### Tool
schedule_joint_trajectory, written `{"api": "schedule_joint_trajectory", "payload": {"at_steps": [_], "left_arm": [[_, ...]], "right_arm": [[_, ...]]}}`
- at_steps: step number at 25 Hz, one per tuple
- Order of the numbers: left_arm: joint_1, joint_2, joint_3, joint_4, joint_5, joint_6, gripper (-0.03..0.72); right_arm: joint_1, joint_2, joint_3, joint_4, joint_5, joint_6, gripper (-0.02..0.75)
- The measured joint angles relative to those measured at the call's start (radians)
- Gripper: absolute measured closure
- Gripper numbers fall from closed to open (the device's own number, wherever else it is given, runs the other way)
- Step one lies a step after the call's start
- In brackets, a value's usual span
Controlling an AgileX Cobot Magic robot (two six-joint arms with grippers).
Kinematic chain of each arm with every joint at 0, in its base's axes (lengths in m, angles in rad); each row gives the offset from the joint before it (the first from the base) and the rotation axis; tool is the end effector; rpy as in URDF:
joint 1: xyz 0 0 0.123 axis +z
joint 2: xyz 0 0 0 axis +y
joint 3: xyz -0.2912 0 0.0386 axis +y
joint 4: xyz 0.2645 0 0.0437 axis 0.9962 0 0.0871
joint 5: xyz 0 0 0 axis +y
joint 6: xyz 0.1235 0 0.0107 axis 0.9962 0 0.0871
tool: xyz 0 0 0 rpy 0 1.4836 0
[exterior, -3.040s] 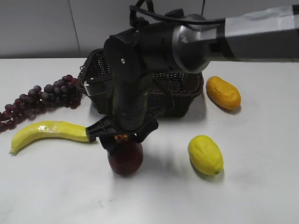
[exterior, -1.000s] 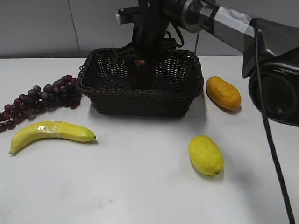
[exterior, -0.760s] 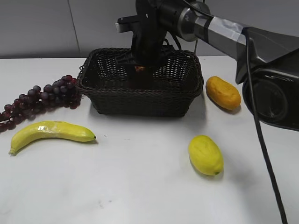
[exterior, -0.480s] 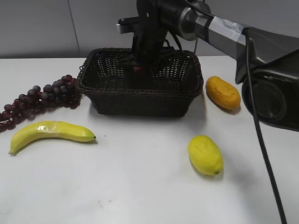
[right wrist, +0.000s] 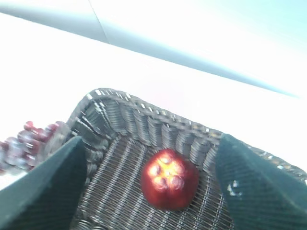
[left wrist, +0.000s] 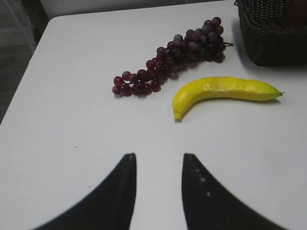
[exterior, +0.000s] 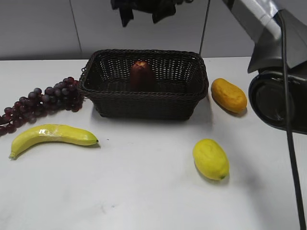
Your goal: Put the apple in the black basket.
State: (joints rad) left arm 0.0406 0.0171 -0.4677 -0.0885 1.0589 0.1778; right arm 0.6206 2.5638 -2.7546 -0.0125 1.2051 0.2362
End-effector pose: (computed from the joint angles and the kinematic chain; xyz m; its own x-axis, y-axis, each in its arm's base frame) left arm 0.0362 -0.0081 0.2597 -0.4880 0.1139 -0.8654 0.0926 0.9926 0.0784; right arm 0.4814 0.3424 0.2436 -0.7656 -0.2650 -0.5863 -0.4110 0.9025 0.1288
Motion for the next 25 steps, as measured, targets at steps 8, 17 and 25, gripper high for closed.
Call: {"api": "schedule_joint_trajectory", "payload": {"at_steps": [8,17,25], "left_arm": [[0.0,0.0,0.0,0.0,0.0,0.0,0.451],[0.0,0.0,0.0,0.0,0.0,0.0,0.451],[0.0,0.0,0.0,0.0,0.0,0.0,0.451]], "right_arm": [[-0.001,-0.058,-0.156,0.006,0.004,-0.003,0.115],[-0.007,-0.202,-0.105,-0.005,0.008,-0.044,0.132],[-0.045,-0.48,0.481,-0.125,0.008,-0.065,0.143]]}}
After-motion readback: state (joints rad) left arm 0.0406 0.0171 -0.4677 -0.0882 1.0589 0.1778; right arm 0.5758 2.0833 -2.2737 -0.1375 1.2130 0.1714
